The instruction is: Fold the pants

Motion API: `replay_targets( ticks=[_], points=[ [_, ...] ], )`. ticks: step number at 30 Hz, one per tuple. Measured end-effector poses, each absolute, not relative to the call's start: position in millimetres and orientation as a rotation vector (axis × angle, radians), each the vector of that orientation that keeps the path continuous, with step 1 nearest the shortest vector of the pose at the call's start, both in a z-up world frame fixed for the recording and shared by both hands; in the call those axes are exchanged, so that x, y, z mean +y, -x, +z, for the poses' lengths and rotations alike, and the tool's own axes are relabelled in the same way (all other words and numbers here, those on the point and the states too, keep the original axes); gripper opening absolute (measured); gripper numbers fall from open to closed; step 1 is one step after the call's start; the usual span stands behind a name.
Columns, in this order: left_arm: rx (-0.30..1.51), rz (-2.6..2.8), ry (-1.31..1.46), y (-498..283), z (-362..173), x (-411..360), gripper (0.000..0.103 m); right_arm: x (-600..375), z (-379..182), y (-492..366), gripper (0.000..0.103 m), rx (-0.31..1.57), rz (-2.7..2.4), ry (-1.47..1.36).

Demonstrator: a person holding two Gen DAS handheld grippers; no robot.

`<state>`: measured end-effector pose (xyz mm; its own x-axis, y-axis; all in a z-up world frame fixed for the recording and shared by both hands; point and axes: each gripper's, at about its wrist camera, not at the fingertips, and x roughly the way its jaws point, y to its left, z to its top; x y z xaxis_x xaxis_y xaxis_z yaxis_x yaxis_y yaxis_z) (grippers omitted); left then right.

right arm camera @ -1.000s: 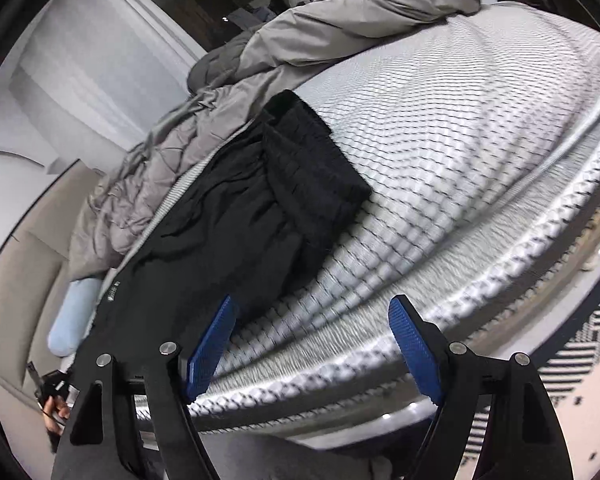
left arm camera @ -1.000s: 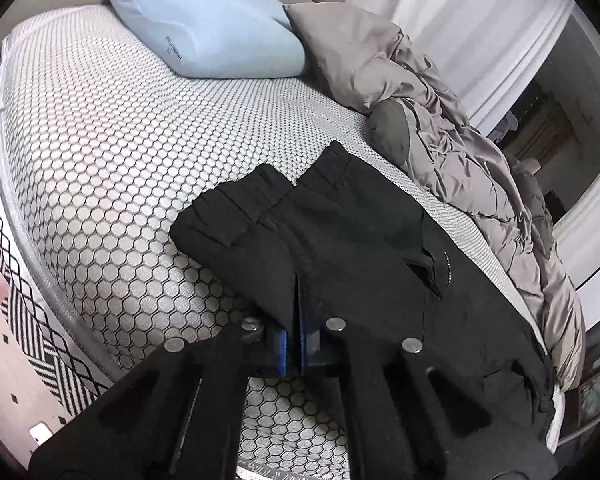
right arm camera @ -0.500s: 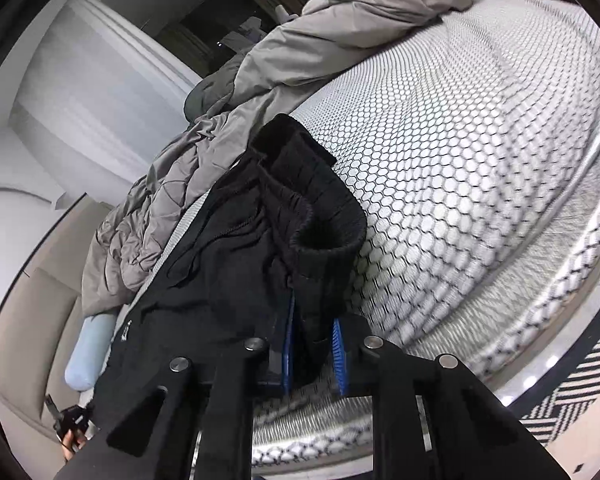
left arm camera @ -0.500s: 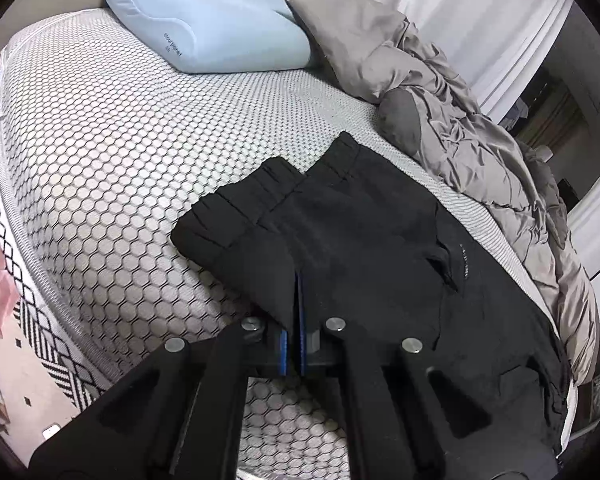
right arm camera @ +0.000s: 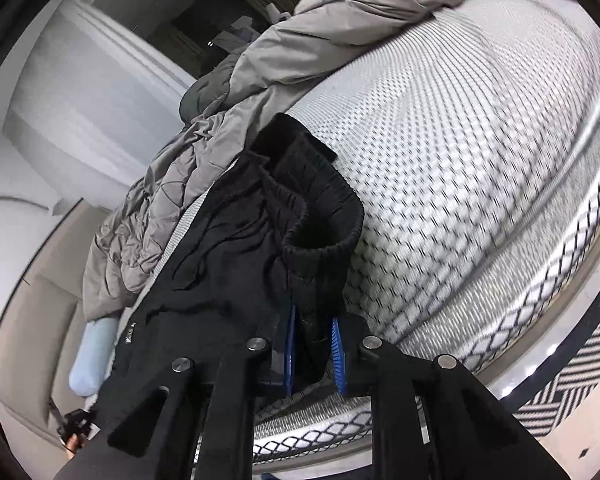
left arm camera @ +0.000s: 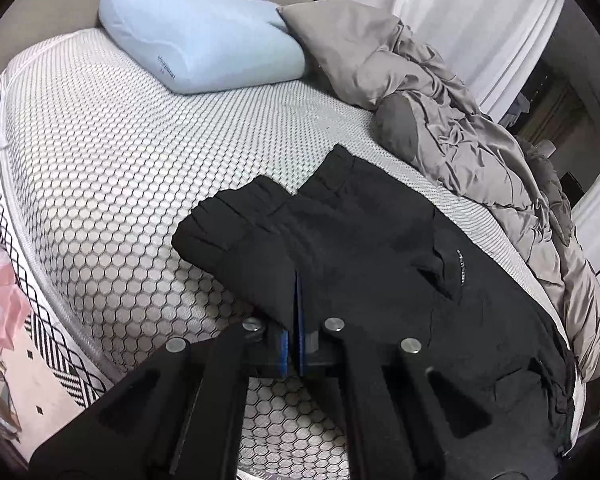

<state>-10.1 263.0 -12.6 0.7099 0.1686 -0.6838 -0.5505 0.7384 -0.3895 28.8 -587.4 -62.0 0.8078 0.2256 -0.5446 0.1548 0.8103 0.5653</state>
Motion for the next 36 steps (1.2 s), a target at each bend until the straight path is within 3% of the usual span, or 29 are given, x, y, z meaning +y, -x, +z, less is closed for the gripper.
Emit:
replay_targets(
  ticks=[17,25,30,32,33,35,36],
  points=[
    [0.586,0.372,0.586,-52.6,66.0,255.7,0.000,-591.9,28.9,-85.6,0.013,0.486,0.078,-0.632],
    [0.578,0.393,0.551,-155.1,104.1,254.0,0.000,-587.9,71.4,-197.2,0.012,0.490,0.000,-0.591],
    [0.659,0.462,0.524,-241.2,84.9,262.8,0.001,-572.8,81.0,-300.1,0.012,0.534,-0.065,-0.545],
    [0.722,0.510,0.518,-283.8,67.8,273.4,0.009,-567.1,76.4,-338.6,0.019,0.546,-0.138,-0.528],
    [0.755,0.520,0.521,-298.7,59.1,278.2,0.021,-566.1,73.6,-354.0,0.035,0.544,-0.186,-0.521],
    [0.789,0.523,0.532,-311.5,46.8,284.9,0.037,-565.3,67.8,-375.7,0.047,0.541,-0.240,-0.500],
    [0.792,0.539,0.531,-314.3,44.0,286.8,0.044,-565.0,65.7,-378.9,0.047,0.551,-0.241,-0.501]
  ],
)
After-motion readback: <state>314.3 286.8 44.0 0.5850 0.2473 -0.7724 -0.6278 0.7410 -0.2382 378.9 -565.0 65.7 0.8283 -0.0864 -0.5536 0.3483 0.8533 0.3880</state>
